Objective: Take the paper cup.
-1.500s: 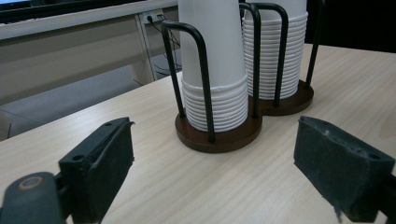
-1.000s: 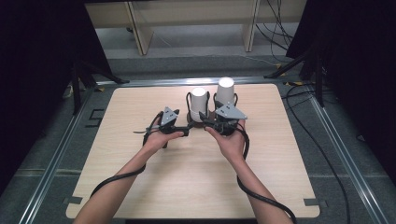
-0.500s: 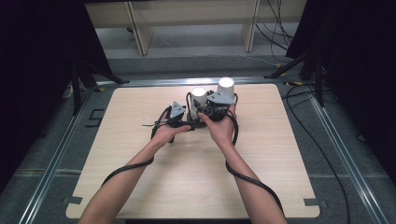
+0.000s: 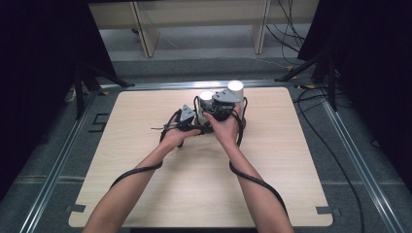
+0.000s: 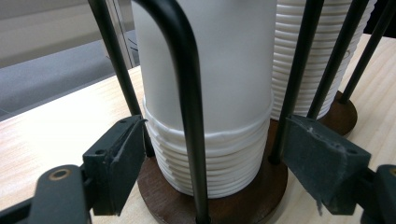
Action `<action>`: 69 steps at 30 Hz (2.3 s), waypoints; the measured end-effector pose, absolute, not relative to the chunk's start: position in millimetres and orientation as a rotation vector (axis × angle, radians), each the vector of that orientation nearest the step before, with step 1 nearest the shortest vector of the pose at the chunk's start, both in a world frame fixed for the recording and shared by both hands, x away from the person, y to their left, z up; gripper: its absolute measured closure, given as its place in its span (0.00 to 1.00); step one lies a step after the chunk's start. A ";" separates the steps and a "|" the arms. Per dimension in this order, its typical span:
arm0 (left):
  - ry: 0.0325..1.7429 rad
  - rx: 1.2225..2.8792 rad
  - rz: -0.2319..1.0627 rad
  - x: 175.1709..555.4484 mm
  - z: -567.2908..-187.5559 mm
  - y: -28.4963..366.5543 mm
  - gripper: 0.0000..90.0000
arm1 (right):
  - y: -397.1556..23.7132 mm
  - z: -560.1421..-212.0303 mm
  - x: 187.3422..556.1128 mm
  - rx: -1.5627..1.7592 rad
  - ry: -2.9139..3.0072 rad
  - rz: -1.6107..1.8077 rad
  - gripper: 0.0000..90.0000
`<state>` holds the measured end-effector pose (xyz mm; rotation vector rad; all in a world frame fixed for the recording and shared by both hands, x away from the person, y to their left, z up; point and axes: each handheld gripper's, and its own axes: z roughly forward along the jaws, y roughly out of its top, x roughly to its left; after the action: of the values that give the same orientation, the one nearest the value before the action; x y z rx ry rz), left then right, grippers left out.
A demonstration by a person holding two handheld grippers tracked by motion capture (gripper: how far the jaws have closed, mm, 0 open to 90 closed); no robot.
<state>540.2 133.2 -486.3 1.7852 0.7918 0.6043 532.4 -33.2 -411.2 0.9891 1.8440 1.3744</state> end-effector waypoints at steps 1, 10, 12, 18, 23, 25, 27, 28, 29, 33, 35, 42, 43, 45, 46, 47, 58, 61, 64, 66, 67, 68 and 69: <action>0.792 1.785 0.604 540.2 -486.3 133.2 0.24 | -33.2 -411.2 532.4 0.989 1.844 1.374 0.35; 0.795 1.814 0.607 543.2 -484.3 130.9 0.26 | -26.9 -411.8 540.0 0.992 1.833 1.379 0.37; 0.804 1.803 0.603 543.6 -484.8 130.9 0.27 | -26.1 -411.7 540.9 0.992 1.836 1.363 0.38; 0.808 1.794 0.600 544.2 -485.4 130.9 0.28 | -22.6 -412.1 543.1 1.019 1.844 1.345 0.38; 0.812 1.786 0.603 544.1 -485.8 130.8 0.30 | -21.1 -412.6 545.7 1.005 1.823 1.348 0.38; 0.809 1.792 0.601 544.4 -485.7 131.4 0.30 | -21.2 -412.8 545.1 1.008 1.832 1.348 0.38; 0.806 1.781 0.600 545.0 -486.8 130.6 0.30 | -20.0 -413.3 544.0 1.043 1.822 1.372 0.38; 0.811 1.785 0.603 544.6 -486.7 130.6 0.30 | -20.3 -412.9 543.4 1.046 1.820 1.365 0.39; 0.814 1.787 0.604 544.4 -486.7 130.7 0.29 | -20.8 -412.8 543.9 1.038 1.810 1.365 0.39; 0.824 1.792 0.591 546.4 -489.3 130.6 0.29 | -22.5 -412.1 544.3 1.025 1.808 1.369 0.39; 0.828 1.791 0.585 547.1 -490.5 130.3 0.28 | -22.3 -412.2 544.2 1.024 1.807 1.371 0.39; 0.839 1.790 0.576 548.7 -491.0 128.6 0.27 | -19.0 -412.3 544.8 1.056 1.821 1.361 0.36; 0.839 1.790 0.576 548.7 -491.0 128.6 0.27 | -19.0 -412.3 544.8 1.056 1.821 1.361 0.36; 0.837 1.795 0.586 548.5 -491.1 128.6 0.27 | -18.9 -413.2 548.3 1.013 1.816 1.358 0.36; 0.837 1.793 0.584 548.5 -491.2 128.5 0.27 | -18.1 -413.6 547.6 1.040 1.820 1.347 0.37; 0.838 1.794 0.583 548.5 -491.0 128.7 0.27 | -18.6 -413.8 547.9 1.038 1.821 1.339 0.37; 0.837 1.792 0.592 548.0 -491.1 127.9 0.27 | -19.5 -403.2 543.9 1.058 1.780 1.422 0.39; 0.831 1.788 0.589 548.3 -491.2 127.9 0.27 | -19.4 -401.4 542.8 1.046 1.771 1.432 0.39; 0.828 1.794 0.595 547.9 -490.4 128.1 0.28 | -20.4 -396.1 540.4 1.039 1.758 1.433 0.39; 0.830 1.798 0.598 547.5 -490.1 128.3 0.28 | -21.7 -393.8 540.6 1.016 1.763 1.429 0.39; 0.830 1.797 0.598 547.5 -490.0 128.3 0.28 | -22.1 -392.8 541.6 0.993 1.751 1.435 0.39; 0.830 1.797 0.599 547.4 -489.9 128.2 0.28 | -21.2 -391.4 538.9 1.038 1.753 1.446 0.39; 0.830 1.797 0.599 547.4 -489.9 128.2 0.28 | -21.2 -391.4 538.9 1.038 1.753 1.446 0.39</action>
<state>547.4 128.2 -489.9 1.7972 0.8299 0.5994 538.9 -21.2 -391.4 1.0384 1.7528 1.4460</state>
